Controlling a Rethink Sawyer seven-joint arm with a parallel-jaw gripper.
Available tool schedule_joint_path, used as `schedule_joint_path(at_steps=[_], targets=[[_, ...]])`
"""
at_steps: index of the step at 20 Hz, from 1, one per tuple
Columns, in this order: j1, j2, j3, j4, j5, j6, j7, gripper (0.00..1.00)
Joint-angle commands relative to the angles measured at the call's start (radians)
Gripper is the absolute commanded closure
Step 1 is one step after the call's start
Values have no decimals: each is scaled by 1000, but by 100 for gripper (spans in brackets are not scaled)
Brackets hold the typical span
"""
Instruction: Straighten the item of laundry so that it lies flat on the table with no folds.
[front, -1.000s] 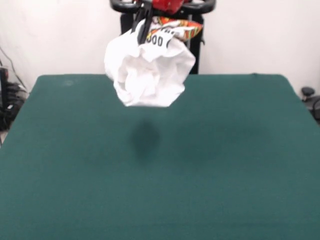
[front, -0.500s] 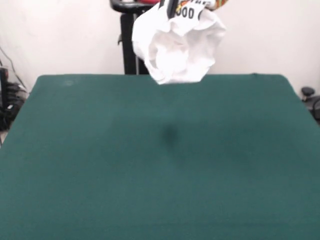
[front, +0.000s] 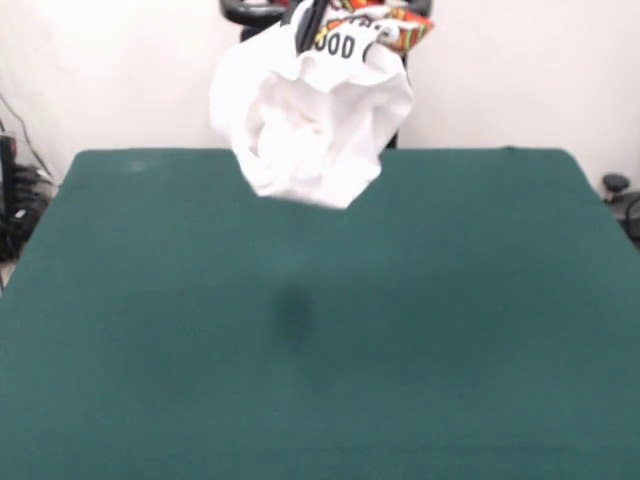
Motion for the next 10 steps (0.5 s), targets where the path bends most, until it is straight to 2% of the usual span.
schedule_joint_path(at_steps=[1,4,8,10], targets=[[22,142,55,51,130,-255,333,100],[-79,85,205,100,76,-398,383,100],[-115,67,275,119,62,-509,451,100],[-160,57,336,129,19,-556,499,100]])
